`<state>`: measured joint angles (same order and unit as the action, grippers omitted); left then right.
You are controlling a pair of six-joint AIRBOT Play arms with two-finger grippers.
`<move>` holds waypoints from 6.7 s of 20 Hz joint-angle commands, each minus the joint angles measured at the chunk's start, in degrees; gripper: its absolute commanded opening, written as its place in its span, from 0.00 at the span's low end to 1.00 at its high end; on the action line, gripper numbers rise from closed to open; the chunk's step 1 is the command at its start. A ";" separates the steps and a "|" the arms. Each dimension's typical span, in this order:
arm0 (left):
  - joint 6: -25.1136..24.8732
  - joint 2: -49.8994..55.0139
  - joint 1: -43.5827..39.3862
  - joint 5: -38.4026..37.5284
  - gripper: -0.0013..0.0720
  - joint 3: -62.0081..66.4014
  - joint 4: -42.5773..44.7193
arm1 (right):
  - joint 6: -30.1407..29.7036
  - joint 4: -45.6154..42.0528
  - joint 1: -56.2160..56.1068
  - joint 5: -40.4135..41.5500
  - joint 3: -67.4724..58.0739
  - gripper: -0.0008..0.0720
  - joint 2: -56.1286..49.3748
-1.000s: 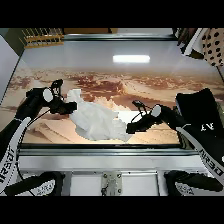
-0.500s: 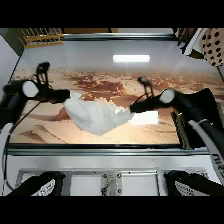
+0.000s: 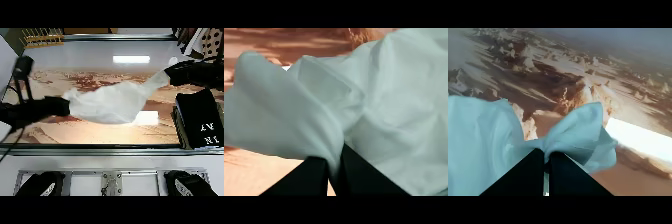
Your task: Fold the clothes and pants, and hang the long-sleeved shirts on hangers.
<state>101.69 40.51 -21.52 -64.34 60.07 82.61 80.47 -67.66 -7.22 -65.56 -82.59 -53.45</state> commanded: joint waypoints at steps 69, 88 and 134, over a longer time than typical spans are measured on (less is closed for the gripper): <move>-18.60 20.02 25.44 8.46 0.03 -13.16 -21.68 | 4.76 -8.00 8.81 -1.55 23.61 0.70 0.42; -18.80 26.95 25.44 7.85 0.03 -11.56 -21.70 | -18.64 13.38 3.41 13.46 0.26 0.71 -47.65; -16.33 38.34 28.59 16.83 0.03 23.21 -20.72 | 10.03 -13.16 11.63 2.75 -8.85 0.03 -25.77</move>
<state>86.80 63.96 11.53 -54.48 77.25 61.69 91.09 -82.13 5.08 -69.71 -91.37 -69.23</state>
